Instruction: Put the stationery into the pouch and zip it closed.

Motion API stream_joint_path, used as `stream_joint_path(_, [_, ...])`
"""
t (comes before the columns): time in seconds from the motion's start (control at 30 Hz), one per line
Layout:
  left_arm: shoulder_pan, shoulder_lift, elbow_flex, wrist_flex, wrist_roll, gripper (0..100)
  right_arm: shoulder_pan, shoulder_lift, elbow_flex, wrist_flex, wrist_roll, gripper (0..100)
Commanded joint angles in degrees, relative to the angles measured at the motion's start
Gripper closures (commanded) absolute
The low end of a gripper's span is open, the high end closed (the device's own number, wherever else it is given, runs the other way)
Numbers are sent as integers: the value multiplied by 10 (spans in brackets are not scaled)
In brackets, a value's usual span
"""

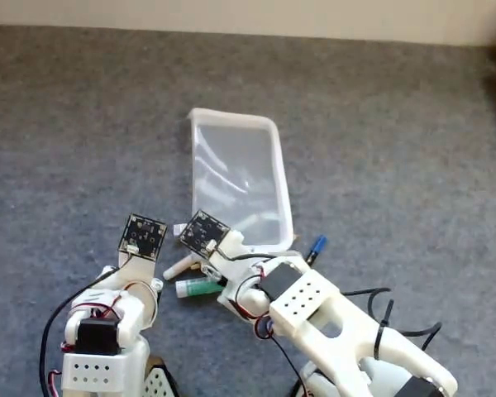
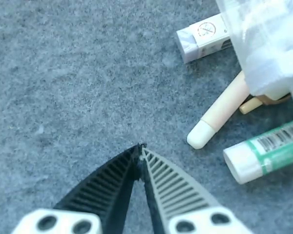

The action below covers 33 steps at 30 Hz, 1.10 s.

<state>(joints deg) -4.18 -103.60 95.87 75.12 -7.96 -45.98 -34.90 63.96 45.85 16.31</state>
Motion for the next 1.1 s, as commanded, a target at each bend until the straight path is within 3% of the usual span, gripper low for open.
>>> stream_joint_path(0.0, [7, -3, 13, 5, 4, 993, -3, -7, -4, 22, 4, 991])
stream_joint_path(0.17, [7, -3, 13, 5, 4, 993, 15, -33, -4, 46, 4, 994])
stream_joint_path(0.37, [7, -3, 13, 5, 4, 993, 50, -174, 0, 93, 2, 994])
stream_joint_path(0.6, [7, -3, 13, 5, 4, 993, 51, -353, 24, 126, -33, 994])
stream_joint_path(1.07, [7, -3, 13, 5, 4, 993, 51, -567, 112, 124, -70, 994])
